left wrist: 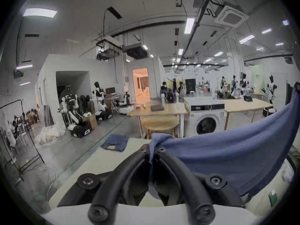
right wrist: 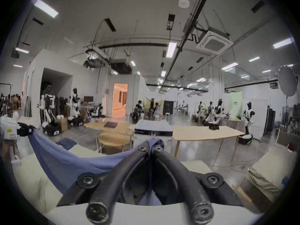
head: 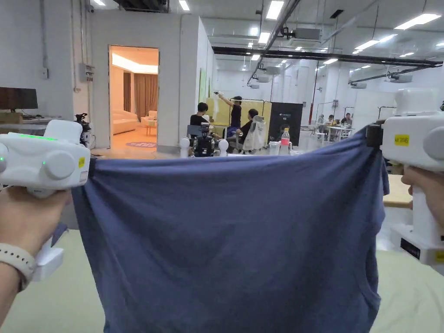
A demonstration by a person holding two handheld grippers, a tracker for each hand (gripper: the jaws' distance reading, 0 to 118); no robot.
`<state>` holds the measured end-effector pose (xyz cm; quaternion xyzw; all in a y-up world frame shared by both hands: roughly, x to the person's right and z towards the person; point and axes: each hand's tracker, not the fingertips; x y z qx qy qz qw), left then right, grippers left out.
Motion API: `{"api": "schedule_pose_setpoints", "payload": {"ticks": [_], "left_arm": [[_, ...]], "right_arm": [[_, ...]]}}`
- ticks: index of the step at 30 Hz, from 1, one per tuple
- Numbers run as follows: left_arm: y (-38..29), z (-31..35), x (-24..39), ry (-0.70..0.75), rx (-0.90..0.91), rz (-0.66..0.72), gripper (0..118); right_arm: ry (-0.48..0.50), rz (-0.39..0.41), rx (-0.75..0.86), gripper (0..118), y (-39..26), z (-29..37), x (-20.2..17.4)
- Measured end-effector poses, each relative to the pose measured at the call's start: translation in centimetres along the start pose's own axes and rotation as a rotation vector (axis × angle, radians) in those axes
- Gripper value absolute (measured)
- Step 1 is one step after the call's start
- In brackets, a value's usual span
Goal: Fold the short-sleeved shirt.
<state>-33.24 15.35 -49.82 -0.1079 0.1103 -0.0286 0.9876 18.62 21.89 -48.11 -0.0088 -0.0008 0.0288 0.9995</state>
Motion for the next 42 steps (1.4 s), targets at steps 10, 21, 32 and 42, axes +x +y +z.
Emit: {"api": "schedule_pose_setpoints", "payload": {"ticks": [10,21,32,42], "left_arm": [[5.9,-1.2,-0.2,0.059,0.076,-0.03,0],[-7.2,-4.7,1.8,0.052,-0.069,-0.045,0],[-17.0,8.3,-0.4,-0.108,-0.068,0.066,0],[-38.2,20.1,-1.8,-0.106,-0.326,0.031,0]], "right_arm": [[-0.036,-0.008,0.077,0,3.9,-2.5,-0.7],[-0.093,0.01,-0.012,0,-8.6,-4.6,-1.1],[-0.06,-0.004,-0.069,0,-17.3,9.6,1.4],[-0.013,0.018,-0.439,0,-38.7,24.0,0.9]]}}
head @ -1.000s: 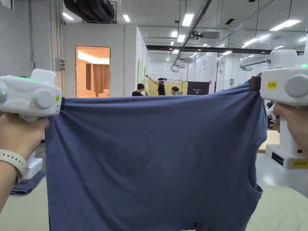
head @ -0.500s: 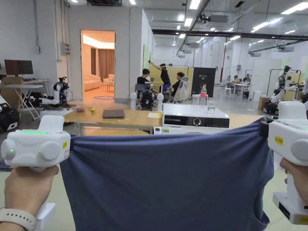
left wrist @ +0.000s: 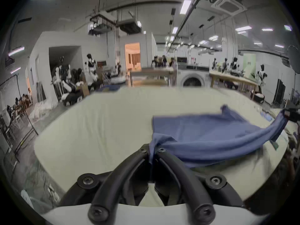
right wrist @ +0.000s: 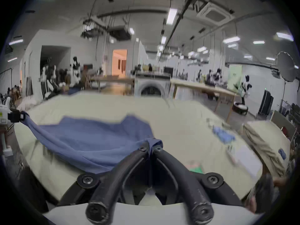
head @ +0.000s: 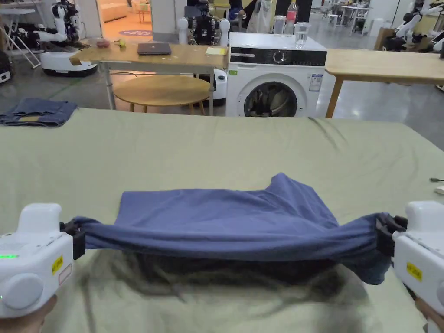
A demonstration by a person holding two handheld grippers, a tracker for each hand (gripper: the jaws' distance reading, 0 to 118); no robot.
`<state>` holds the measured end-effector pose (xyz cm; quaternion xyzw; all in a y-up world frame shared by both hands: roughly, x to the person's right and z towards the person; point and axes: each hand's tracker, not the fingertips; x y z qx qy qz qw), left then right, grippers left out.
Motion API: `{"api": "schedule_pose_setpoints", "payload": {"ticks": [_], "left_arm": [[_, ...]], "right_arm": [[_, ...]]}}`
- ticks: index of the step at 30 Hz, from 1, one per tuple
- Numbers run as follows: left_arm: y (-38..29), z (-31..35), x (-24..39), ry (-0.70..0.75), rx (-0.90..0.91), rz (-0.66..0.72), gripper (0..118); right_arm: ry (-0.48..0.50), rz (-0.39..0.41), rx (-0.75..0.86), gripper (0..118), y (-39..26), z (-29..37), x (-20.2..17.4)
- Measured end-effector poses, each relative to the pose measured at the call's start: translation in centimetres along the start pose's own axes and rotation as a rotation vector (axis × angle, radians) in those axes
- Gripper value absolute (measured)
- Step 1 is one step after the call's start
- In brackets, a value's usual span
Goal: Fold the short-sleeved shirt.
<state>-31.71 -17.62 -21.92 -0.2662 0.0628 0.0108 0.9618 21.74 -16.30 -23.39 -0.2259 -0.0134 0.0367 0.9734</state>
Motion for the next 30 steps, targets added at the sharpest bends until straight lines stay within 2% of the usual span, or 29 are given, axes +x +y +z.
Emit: {"api": "schedule_pose_setpoints", "payload": {"ticks": [2,5,6,7,8,9,10,11,12,13,14,17,18,19,20,21,22,23,26,28,30], "left_arm": [[-4.0,0.0,-0.4,-0.008,-0.103,0.023,0],[-7.5,0.0,-0.7,-0.011,-0.164,0.022,0],[-8.0,0.0,-0.8,-0.003,-0.176,0.013,7],[-8.3,-0.1,-0.9,-0.001,-0.17,0.014,19],[-8.4,0.2,-1.0,0.001,-0.163,0.02,43],[-8.4,0.4,-1.0,0.008,-0.158,0.017,43],[-8.3,0.5,-0.9,0.016,-0.152,0.008,52],[-8.1,1.0,-0.5,0.019,-0.144,0.002,79],[-7.9,1.5,-0.1,0.016,-0.133,-0.002,100],[-7.6,2.1,0.3,0.004,-0.101,0.004,108],[-7.2,2.7,0.8,-0.013,-0.06,0.007,108],[-6.7,4.2,2.7,-0.046,-0.045,-0.038,108],[-6.5,4.4,3.2,-0.056,-0.055,-0.054,108],[-6.6,4.7,3.5,-0.059,-0.054,-0.059,106],[-6.9,5.1,3.9,-0.07,-0.057,-0.061,89],[-6.8,5.3,4.0,-0.084,-0.073,-0.06,54],[-6.9,5.2,4.2,-0.089,-0.107,-0.065,5],[-7.1,4.9,4.2,-0.088,-0.153,-0.076,0],[-8.3,5.3,3.8,-0.095,-0.143,-0.07,0],[-8.6,4.9,2.9,-0.051,-0.163,-0.072,0],[-8.8,4.9,1.1,-0.017,-0.187,-0.018,0]], "right_arm": [[-0.007,0.004,-0.111,0,-4.9,-0.5,-0.4],[-0.004,-0.01,-0.207,0,-9.4,-0.3,-0.9],[-0.012,-0.017,-0.21,1,-9.8,0.1,-1.1],[-0.013,-0.039,-0.22,5,-10.0,0.2,-1.0],[-0.007,-0.063,-0.23,16,-10.2,0.1,-0.9],[-0.003,-0.075,-0.232,16,-10.0,0.1,-1.0],[-0.019,-0.065,-0.228,24,-9.6,0.6,-1.3],[-0.028,-0.055,-0.225,54,-9.2,0.7,-1.6],[-0.028,-0.05,-0.224,87,-8.7,0.9,-2.0],[-0.009,-0.045,-0.204,108,-8.2,1.4,-2.5],[0.008,-0.034,-0.138,110,-7.6,2.5,-3.3],[0.045,0.019,-0.084,110,-5.8,3.7,-5.8],[0.062,0.03,-0.068,108,-5.6,4.5,-6.8],[0.094,0.033,-0.058,101,-5.3,4.8,-7.4],[0.093,0.034,-0.071,80,-5.2,4.9,-8.0],[0.09,0.035,-0.069,42,-5.1,4.9,-8.7],[0.082,0.047,-0.064,0,-5.3,5.0,-9.2],[0.037,0.068,-0.047,0,-5.5,4.9,-9.7],[0.119,0.031,-0.113,0,-6.4,4.2,-10.2],[0.112,0.031,-0.112,0,-6.9,4.2,-10.5],[0.115,0.029,-0.132,0,-7.5,3.8,-10.1]]}}
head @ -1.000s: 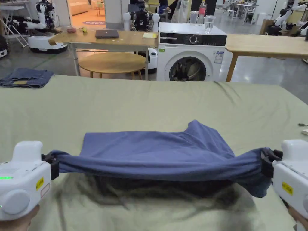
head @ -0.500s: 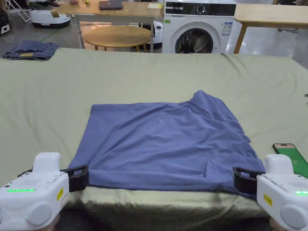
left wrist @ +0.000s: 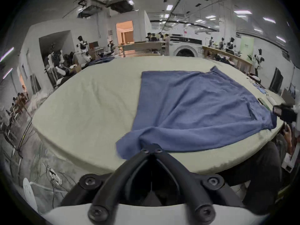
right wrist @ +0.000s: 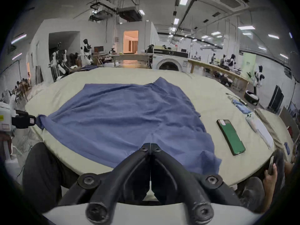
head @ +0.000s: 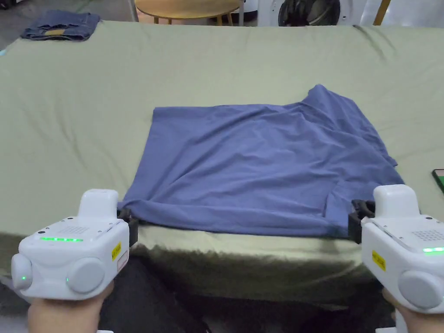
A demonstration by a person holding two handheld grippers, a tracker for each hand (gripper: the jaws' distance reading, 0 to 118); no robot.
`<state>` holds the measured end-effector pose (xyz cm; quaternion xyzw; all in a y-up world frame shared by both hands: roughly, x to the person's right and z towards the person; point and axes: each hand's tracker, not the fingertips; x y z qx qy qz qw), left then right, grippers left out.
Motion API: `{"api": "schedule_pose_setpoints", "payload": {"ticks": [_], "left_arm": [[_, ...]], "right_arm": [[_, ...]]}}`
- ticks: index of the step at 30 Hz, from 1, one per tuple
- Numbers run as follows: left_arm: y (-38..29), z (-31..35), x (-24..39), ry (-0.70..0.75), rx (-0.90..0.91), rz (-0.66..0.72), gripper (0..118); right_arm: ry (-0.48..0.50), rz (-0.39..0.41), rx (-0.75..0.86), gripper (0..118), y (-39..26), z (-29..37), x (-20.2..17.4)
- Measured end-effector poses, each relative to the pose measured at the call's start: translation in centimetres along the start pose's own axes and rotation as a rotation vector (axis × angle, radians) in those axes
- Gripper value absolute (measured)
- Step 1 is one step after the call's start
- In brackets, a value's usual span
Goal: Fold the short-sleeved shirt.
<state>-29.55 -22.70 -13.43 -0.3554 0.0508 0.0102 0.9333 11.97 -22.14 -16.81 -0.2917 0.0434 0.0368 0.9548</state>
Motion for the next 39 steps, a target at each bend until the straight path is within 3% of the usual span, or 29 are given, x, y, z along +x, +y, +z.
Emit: {"api": "schedule_pose_setpoints", "payload": {"ticks": [3,4,5,6,7,8,14,15,16,17,18,22,23,24,25,26,31,32,33,34,35,38,39], "left_arm": [[-0.2,-0.1,-2.5,0.012,-0.031,0.018,3],[-0.3,-0.2,-3.1,0.002,-0.058,0.015,24],[-0.4,-0.5,-3.5,0.015,-0.084,0.014,68],[-0.4,-0.7,-3.9,0.015,-0.082,0.008,98],[-0.6,-1.0,-4.2,0.003,-0.089,0.002,110],[-0.7,-1.3,-4.2,0.002,-0.098,-0.001,110],[0.9,-5.0,-4.0,0.012,-0.098,-0.023,109],[1.1,-5.7,-3.8,0.012,-0.1,-0.036,101],[1.4,-6.3,-3.6,-0.002,-0.107,-0.044,77],[1.7,-7.0,-3.3,-0.04,-0.142,-0.051,19],[2.0,-7.6,-2.9,-0.063,-0.178,-0.066,0],[2.4,-7.1,-0.8,-0.003,-0.159,-0.135,0],[2.4,-6.7,-0.7,-0.005,-0.151,-0.126,0],[2.5,-6.4,-0.5,-0.009,-0.139,-0.116,0],[2.6,-6.1,-0.3,-0.015,-0.133,-0.109,0],[2.8,-5.7,-0.3,-0.017,-0.132,-0.104,0],[3.2,-5.4,-0.1,-0.024,-0.127,-0.103,0],[3.2,-5.4,-0.1,-0.023,-0.128,-0.102,0],[3.2,-5.4,-0.2,-0.025,-0.129,-0.099,0],[3.4,-5.3,-0.3,-0.025,-0.129,-0.095,0],[3.4,-5.2,-0.3,-0.021,-0.13,-0.095,0],[3.5,-4.8,-0.8,-0.019,-0.135,-0.097,0],[3.6,-4.4,-0.8,-0.02,-0.136,-0.102,0]], "right_arm": [[0.025,-0.032,-0.02,0,-0.4,0.2,0.4],[0.023,-0.037,-0.024,0,-0.7,-0.1,0.9],[0.021,-0.042,-0.028,0,-0.8,0.0,1.1],[0.022,-0.047,-0.03,0,-0.8,0.0,1.3],[0.024,-0.051,-0.033,0,-0.8,0.0,1.6],[0.02,-0.053,-0.035,0,-0.9,-0.1,1.9],[-0.012,-0.079,-0.034,0,-0.6,-0.1,3.8],[-0.025,-0.077,-0.041,0,-0.6,-0.2,4.2],[-0.043,-0.078,-0.049,0,-0.8,-0.4,4.3],[-0.049,-0.081,-0.052,0,-0.9,-0.3,4.8],[-0.055,-0.085,-0.054,0,-0.9,-0.1,5.3],[-0.096,-0.085,-0.048,0,-1.1,1.5,7.2],[-0.111,-0.085,-0.029,16,-1.3,2.0,7.9],[-0.119,-0.083,-0.025,49,-1.4,2.3,8.3],[-0.126,-0.067,-0.045,92,-1.5,2.3,8.9],[-0.136,-0.043,-0.099,118,-1.8,2.0,9.4],[-0.148,-0.004,-0.156,116,-3.2,-0.3,10.7],[-0.123,-0.014,-0.161,100,-3.7,-1.0,10.7],[-0.093,-0.027,-0.163,65,-3.9,-1.6,11.0],[-0.096,-0.031,-0.167,8,-3.8,-2.0,11.3],[-0.103,-0.028,-0.17,0,-3.8,-2.5,11.7],[-0.01,-0.152,-0.198,0,-3.6,-2.7,12.2],[-0.036,-0.143,-0.158,0,-3.2,-1.9,12.1]]}}
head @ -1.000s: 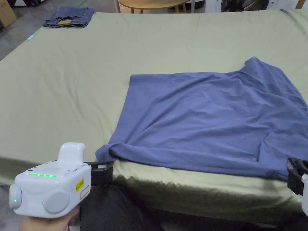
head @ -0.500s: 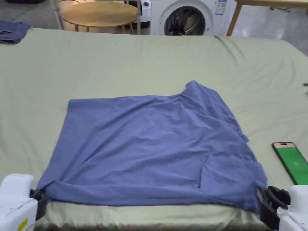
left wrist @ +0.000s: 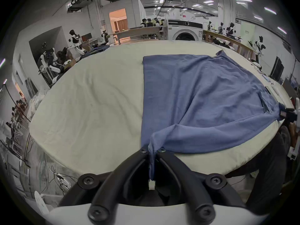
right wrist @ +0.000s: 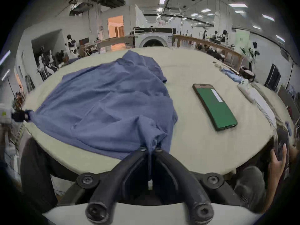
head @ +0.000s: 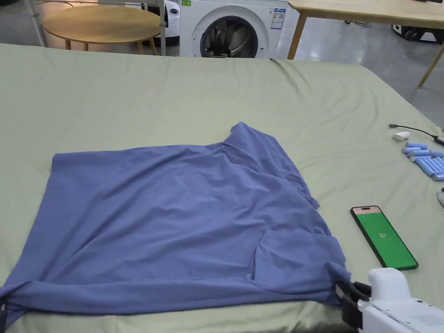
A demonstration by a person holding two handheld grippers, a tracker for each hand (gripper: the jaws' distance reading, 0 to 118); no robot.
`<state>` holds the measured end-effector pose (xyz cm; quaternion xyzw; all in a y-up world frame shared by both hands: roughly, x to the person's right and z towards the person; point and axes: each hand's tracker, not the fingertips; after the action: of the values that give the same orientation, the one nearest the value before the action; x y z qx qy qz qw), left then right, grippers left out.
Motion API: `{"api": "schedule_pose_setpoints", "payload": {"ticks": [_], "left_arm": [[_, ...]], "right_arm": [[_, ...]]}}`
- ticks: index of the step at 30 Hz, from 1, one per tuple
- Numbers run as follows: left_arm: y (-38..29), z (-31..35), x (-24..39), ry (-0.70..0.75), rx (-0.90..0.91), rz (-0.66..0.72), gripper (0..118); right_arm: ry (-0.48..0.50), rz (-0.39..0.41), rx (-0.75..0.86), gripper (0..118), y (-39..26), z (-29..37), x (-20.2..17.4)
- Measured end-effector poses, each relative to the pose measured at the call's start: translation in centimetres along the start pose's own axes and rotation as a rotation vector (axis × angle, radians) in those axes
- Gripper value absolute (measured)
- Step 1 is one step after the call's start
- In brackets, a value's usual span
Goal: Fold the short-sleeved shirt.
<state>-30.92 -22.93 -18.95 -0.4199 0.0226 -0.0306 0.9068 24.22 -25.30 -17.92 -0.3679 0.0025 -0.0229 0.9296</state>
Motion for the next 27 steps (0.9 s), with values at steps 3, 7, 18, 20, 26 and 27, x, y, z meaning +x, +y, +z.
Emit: {"api": "schedule_pose_setpoints", "payload": {"ticks": [3,7,18,20,26,27], "left_arm": [[0.4,1.0,-0.5,0.031,0.036,-0.022,0],[3.5,2.8,-0.6,0.058,0.111,-0.026,0],[15.3,-8.2,-1.8,0.048,0.011,0.042,0],[15.4,-10.5,-2.0,0.045,-0.041,0.086,0],[13.8,-8.5,-0.7,0.043,0.059,0.125,103],[13.3,-6.9,-0.2,0.035,0.12,0.127,106]], "right_arm": [[-0.004,0.009,0.041,0,1.5,1.8,-0.3],[-0.045,0.042,0.152,0,5.3,3.3,-1.4],[-0.153,0.095,0.136,0,16.9,-9.3,-4.0],[-0.168,0.098,0.083,0,16.9,-11.8,-4.3],[-0.125,0.077,0.062,78,15.7,-10.7,-4.5],[-0.12,0.079,0.081,101,15.3,-9.5,-5.1]]}}
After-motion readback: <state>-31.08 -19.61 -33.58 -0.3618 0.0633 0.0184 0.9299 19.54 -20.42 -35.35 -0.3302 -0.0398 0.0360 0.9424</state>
